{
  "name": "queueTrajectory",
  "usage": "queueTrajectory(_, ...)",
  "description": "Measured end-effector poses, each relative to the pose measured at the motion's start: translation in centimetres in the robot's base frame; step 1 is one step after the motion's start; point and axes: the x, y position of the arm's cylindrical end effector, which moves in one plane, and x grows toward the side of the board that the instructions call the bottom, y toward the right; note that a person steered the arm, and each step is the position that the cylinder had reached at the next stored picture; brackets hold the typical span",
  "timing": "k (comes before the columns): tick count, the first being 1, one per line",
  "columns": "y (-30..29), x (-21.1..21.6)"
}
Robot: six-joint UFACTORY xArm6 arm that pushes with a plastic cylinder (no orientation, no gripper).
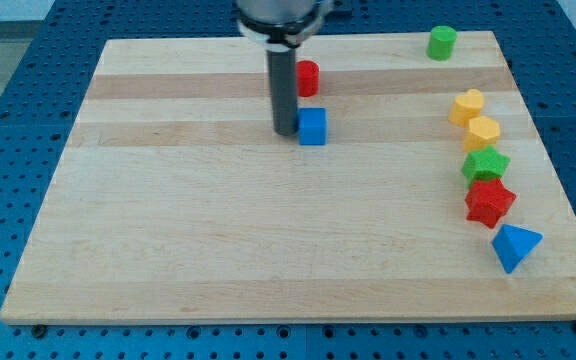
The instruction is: Place the blue cube in between the green circle and red circle
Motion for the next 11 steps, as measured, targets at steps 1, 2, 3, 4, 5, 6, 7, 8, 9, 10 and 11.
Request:
queueTrajectory(1,-0.9,0.8)
queueTrajectory(2,-0.9,2.6)
queueTrajectory(3,-0.5,2.7)
queueTrajectory(4,0.9,2.9)
queueTrajectory(5,1.3,2.5)
queueTrajectory(6,4.4,0.6)
queueTrajectory(7,7.7,-0.5)
queueTrajectory(8,9.0,-2.7)
queueTrajectory(9,9.0,-6.8)
queueTrajectory(10,9.3,-9.4)
queueTrajectory(11,8.8,-10.8)
